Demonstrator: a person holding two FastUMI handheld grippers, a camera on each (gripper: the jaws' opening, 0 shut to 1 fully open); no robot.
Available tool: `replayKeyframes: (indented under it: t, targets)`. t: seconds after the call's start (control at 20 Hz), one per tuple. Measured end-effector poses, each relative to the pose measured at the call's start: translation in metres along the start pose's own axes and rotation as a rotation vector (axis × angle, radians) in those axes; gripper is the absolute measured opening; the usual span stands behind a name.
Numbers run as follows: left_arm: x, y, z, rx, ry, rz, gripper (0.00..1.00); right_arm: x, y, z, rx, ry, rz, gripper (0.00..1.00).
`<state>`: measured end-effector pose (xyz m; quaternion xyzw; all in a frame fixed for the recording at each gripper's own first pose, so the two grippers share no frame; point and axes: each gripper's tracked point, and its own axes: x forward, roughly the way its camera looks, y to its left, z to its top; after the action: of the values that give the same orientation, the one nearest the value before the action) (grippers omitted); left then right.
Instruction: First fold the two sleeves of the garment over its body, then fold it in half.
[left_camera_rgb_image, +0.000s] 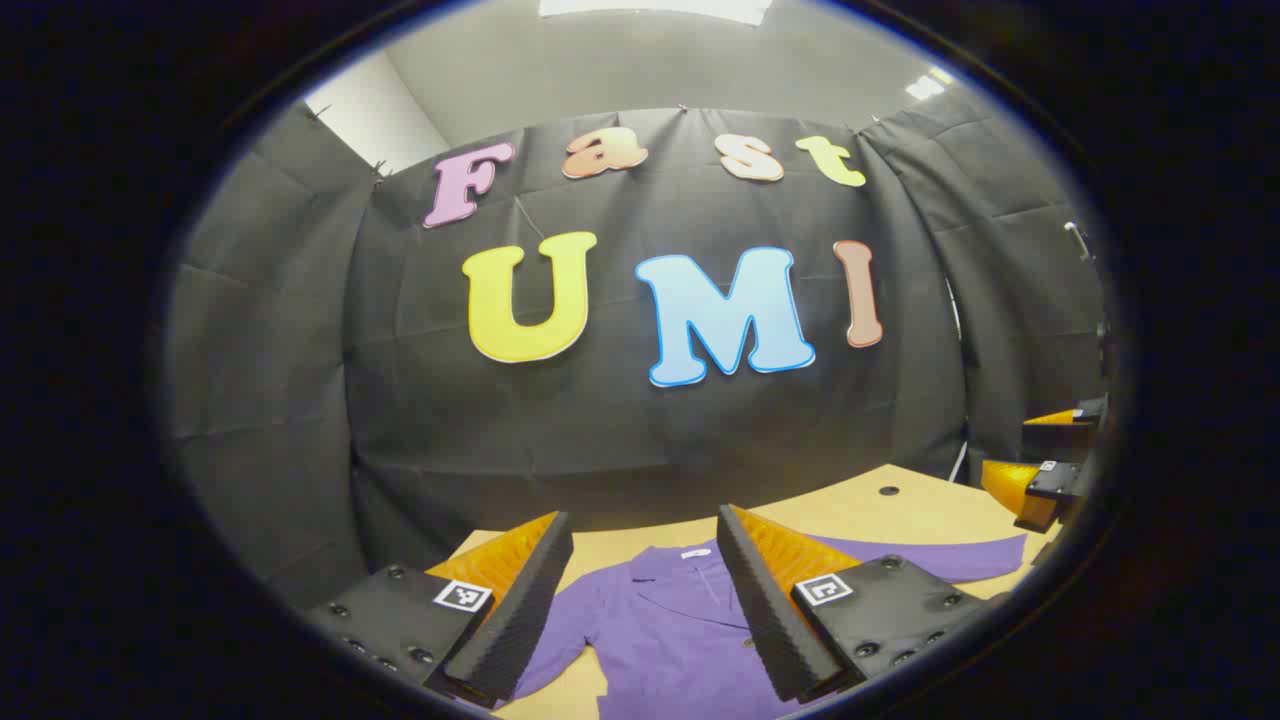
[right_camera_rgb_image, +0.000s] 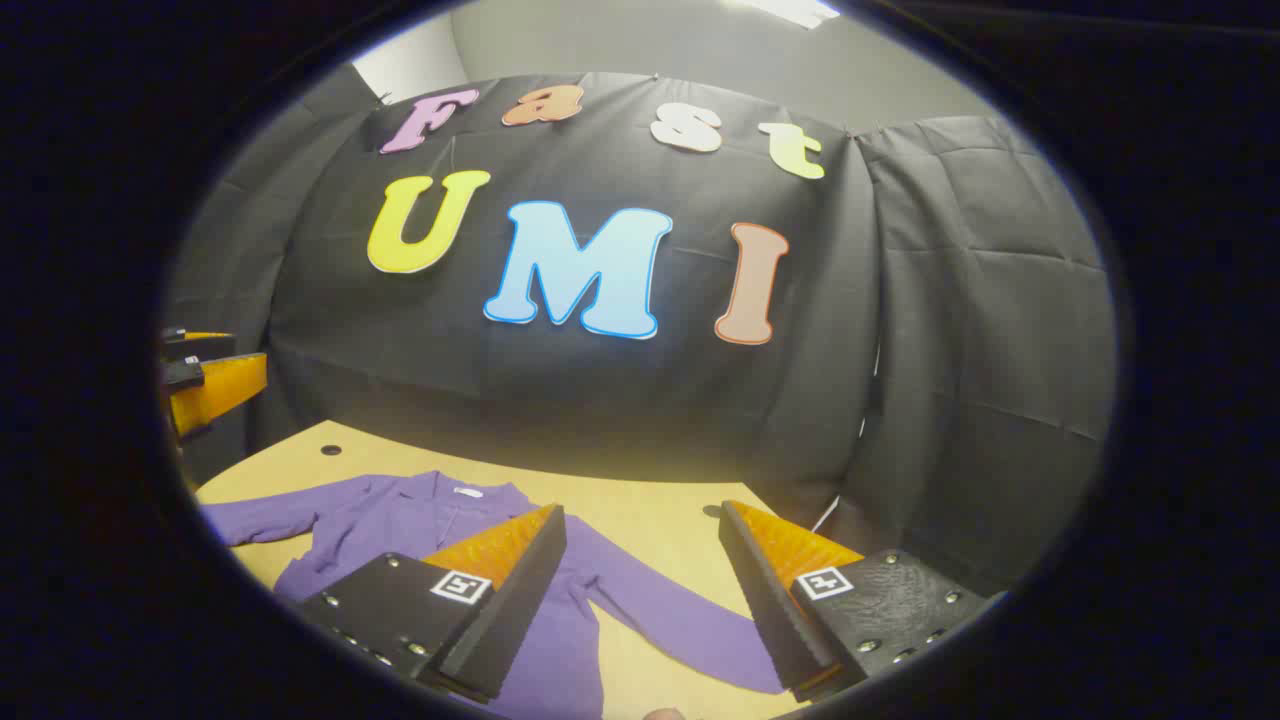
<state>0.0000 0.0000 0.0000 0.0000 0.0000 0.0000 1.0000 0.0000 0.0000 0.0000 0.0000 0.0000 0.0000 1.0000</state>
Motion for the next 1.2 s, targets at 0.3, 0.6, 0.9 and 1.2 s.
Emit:
replayKeyframes:
  t: [0.3, 0.6, 0.9, 1.2]
  targets:
    - [0.011, -0.003, 0.000, 0.020, 0.000, -0.009, 0.96, 0.006, -0.001, -0.003, 0.012, 0.007, -0.014, 0.95]
    - [0.022, -0.015, 0.002, 0.041, 0.000, -0.038, 0.96, 0.014, -0.004, -0.007, 0.019, 0.024, -0.025, 0.95]
    - [0.026, -0.020, -0.002, 0.034, 0.006, -0.048, 0.96, 0.019, -0.004, -0.020, 0.040, 0.059, -0.028, 0.95]
    - [0.031, -0.015, -0.008, 0.015, 0.023, -0.040, 0.96, 0.022, -0.015, -0.037, 0.062, 0.102, -0.068, 0.95]
